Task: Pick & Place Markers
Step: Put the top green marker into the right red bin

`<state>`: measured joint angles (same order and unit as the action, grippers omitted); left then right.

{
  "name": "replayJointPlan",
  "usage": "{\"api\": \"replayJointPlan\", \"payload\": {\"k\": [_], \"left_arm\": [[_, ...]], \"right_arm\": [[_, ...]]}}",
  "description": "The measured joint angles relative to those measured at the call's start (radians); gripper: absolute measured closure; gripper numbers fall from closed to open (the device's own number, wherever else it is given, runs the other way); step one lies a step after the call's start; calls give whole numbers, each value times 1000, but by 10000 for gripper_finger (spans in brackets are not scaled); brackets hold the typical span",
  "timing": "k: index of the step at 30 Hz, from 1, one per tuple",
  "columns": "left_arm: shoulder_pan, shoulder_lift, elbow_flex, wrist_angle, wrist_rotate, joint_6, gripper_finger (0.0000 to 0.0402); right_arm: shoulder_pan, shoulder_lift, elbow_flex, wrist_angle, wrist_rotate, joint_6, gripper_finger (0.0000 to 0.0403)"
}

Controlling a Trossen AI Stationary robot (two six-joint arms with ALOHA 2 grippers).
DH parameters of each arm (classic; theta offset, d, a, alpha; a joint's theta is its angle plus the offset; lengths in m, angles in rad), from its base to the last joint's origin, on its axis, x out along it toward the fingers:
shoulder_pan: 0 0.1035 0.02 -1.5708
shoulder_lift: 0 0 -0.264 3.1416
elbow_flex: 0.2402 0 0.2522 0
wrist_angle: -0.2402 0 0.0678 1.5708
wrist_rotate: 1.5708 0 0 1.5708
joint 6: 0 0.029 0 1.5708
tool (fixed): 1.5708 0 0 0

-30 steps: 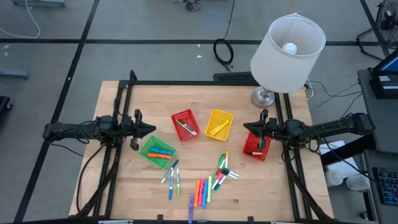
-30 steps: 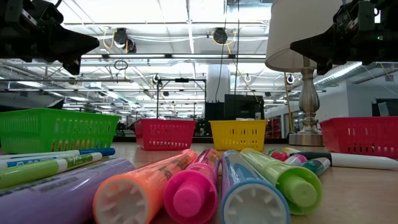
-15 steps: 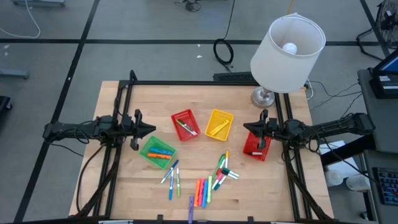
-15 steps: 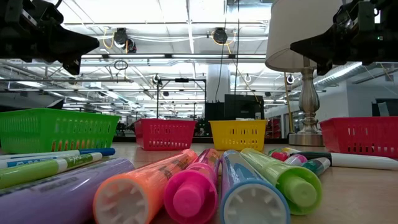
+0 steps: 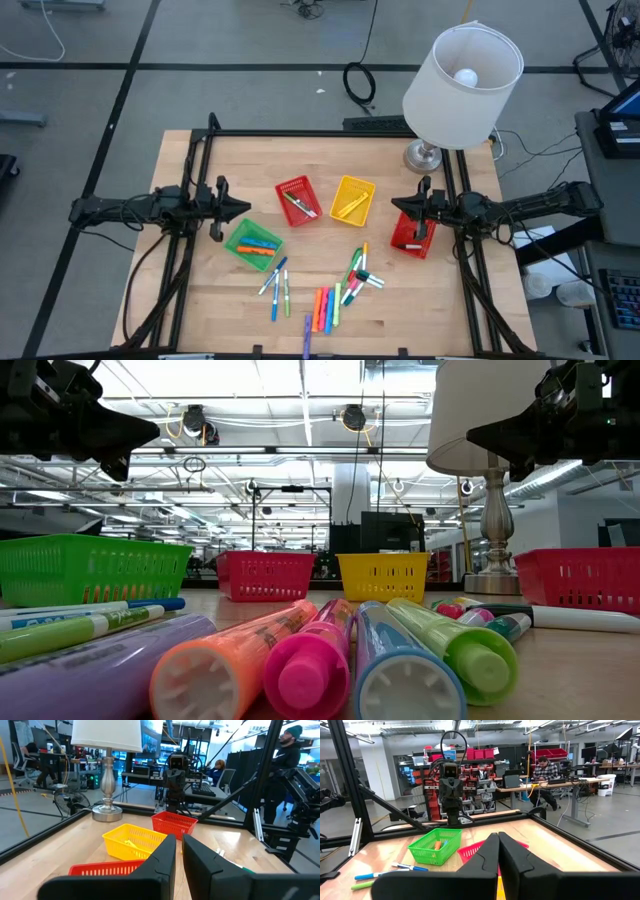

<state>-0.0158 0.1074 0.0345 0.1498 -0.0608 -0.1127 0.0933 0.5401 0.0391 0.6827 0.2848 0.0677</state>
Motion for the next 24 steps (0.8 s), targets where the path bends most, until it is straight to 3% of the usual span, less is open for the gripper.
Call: {"api": "replayJointPlan", "payload": {"k": [24], "left_arm": [[0, 0, 0, -41, -42, 39, 366]], "right_arm": [[0, 4, 5, 22, -19, 42, 403]]}}
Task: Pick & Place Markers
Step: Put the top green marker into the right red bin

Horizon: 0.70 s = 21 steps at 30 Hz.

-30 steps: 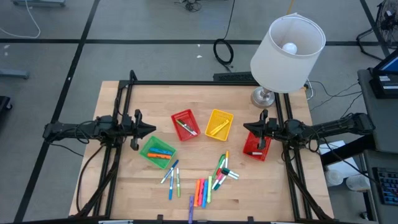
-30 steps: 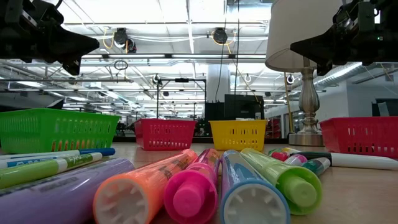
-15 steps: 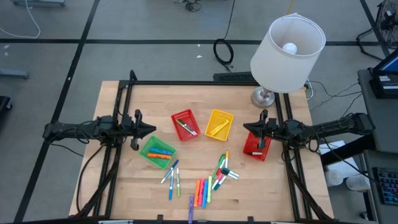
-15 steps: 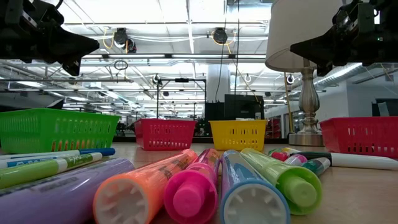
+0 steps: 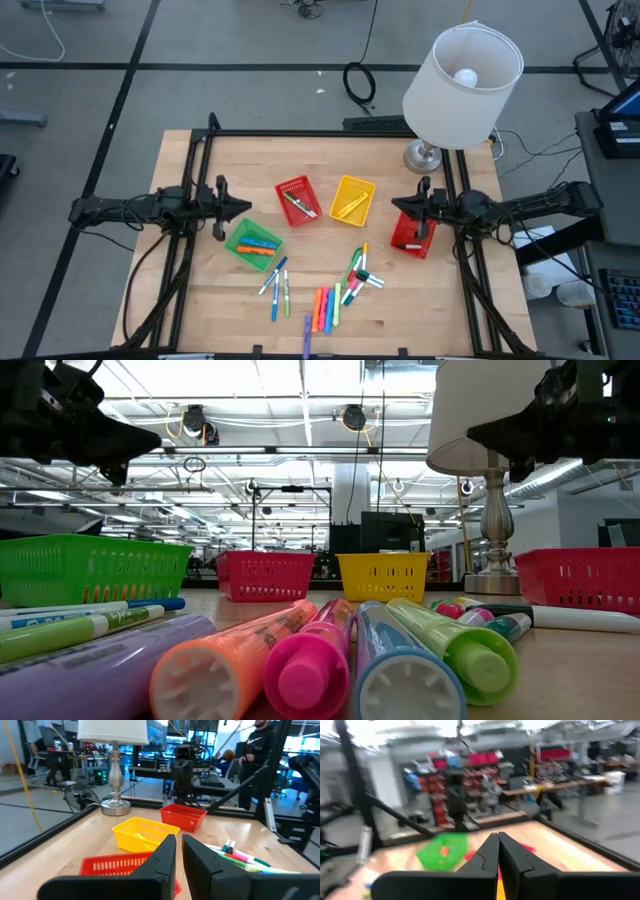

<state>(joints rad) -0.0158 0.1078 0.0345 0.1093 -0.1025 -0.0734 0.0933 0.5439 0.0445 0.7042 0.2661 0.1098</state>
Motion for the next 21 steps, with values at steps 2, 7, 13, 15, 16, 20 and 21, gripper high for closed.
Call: {"api": "replayJointPlan", "payload": {"k": [2, 7, 13, 15, 16, 20, 21], "left_arm": [[0, 0, 0, 5, -12, 0, 366], [0, 0, 0, -1, -12, -7, 366], [0, 0, 0, -9, -10, -14, 366], [0, 0, 0, -10, -10, -14, 366], [0, 0, 0, -10, -10, -14, 366], [0, 0, 0, -9, -9, -14, 366], [0, 0, 0, -9, -9, -14, 366]], "right_arm": [[11, 16, 29, 7, -53, 0, 403], [124, 145, 162, -74, -7, -45, 403], [245, 363, 402, -345, 48, -51, 403], [277, 434, 513, -472, 49, -19, 403], [292, 473, 567, -551, 49, 8, 403], [362, 637, 793, -860, 50, 104, 403], [381, 674, 853, -937, 48, 132, 403]]}}
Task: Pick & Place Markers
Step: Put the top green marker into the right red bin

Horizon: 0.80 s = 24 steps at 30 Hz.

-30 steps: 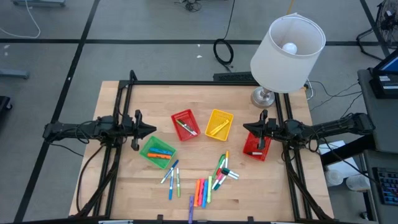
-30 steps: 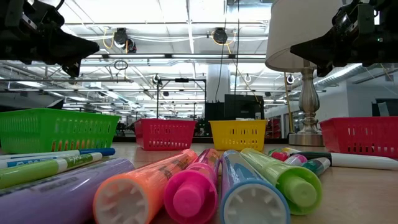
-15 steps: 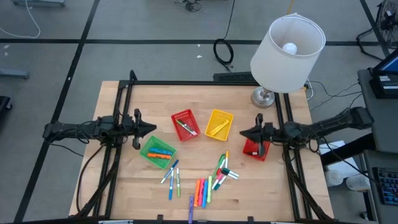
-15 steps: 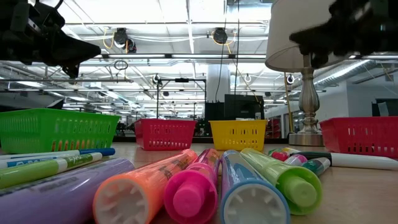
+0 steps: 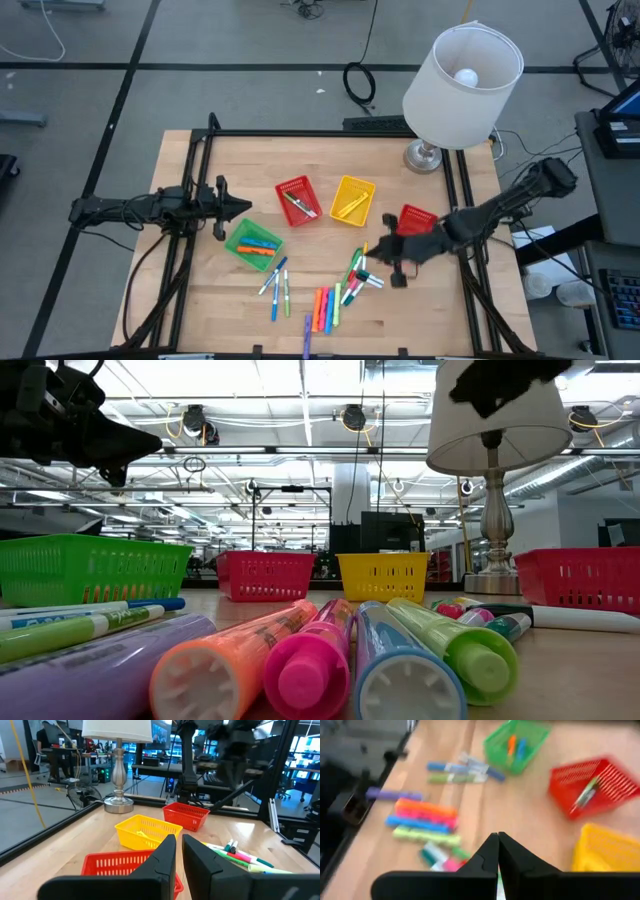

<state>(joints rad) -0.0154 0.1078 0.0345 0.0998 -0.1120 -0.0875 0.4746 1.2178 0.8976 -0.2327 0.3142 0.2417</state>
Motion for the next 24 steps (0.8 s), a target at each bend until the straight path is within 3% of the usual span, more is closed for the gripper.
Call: {"api": "replayJointPlan", "payload": {"k": [4, 7, 19, 24], "left_arm": [[0, 0, 0, -1, 0, 0, 366], [0, 0, 0, -2, 0, 0, 366], [0, 0, 0, 8, -7, 49, 366], [0, 0, 0, 8, -52, 67, 366]], "right_arm": [[61, 156, 193, -307, 9, 138, 403], [78, 246, 259, -389, 50, 231, 403], [83, 455, 268, -439, -56, 453, 400], [84, 521, 268, -407, -132, 453, 360]]}}
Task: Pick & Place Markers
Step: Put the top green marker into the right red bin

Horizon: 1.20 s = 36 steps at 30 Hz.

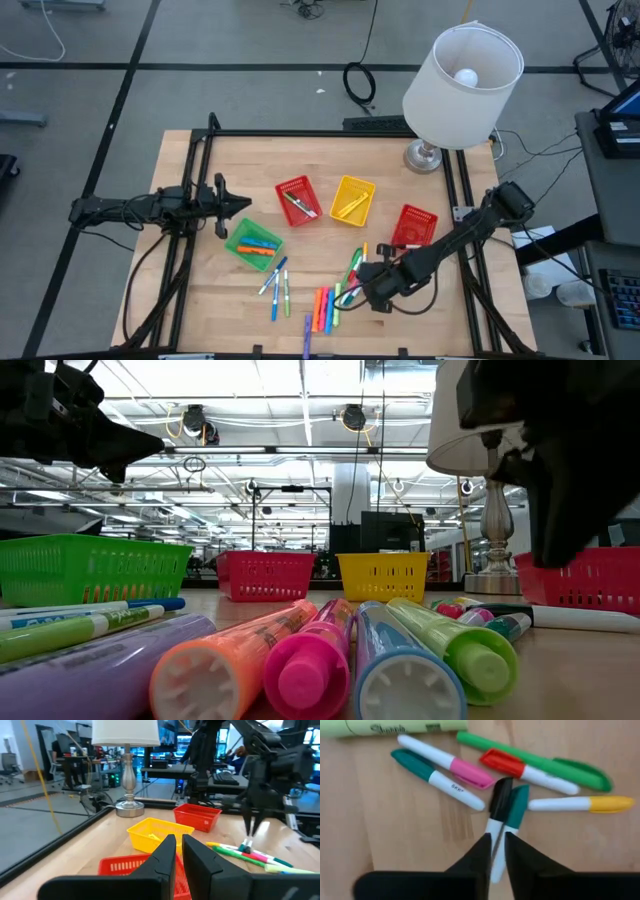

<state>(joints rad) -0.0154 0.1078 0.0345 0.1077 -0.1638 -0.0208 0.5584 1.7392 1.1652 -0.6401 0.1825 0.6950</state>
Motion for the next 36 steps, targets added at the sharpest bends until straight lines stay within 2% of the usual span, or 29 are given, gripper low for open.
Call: {"api": "replayJointPlan", "payload": {"k": [4, 7, 12, 20, 29, 36], "left_arm": [[0, 0, 0, 0, -5, 0, 366], [0, 0, 0, -1, -6, 0, 366], [0, 0, 0, -1, -6, -6, 366], [0, 0, 0, -3, -7, -6, 366], [0, 0, 0, -8, -7, -6, 366], [0, 0, 0, -8, -14, -5, 366]], "right_arm": [[0, 28, 0, 2, 10, -1, 308], [0, 27, 0, 0, 68, 5, 273], [0, 28, 0, -8, 103, 18, 241], [0, 28, -4, -3, 104, 51, 248], [0, 28, -114, 38, 101, 103, 263], [0, 23, -148, 57, 105, 101, 264]]}}
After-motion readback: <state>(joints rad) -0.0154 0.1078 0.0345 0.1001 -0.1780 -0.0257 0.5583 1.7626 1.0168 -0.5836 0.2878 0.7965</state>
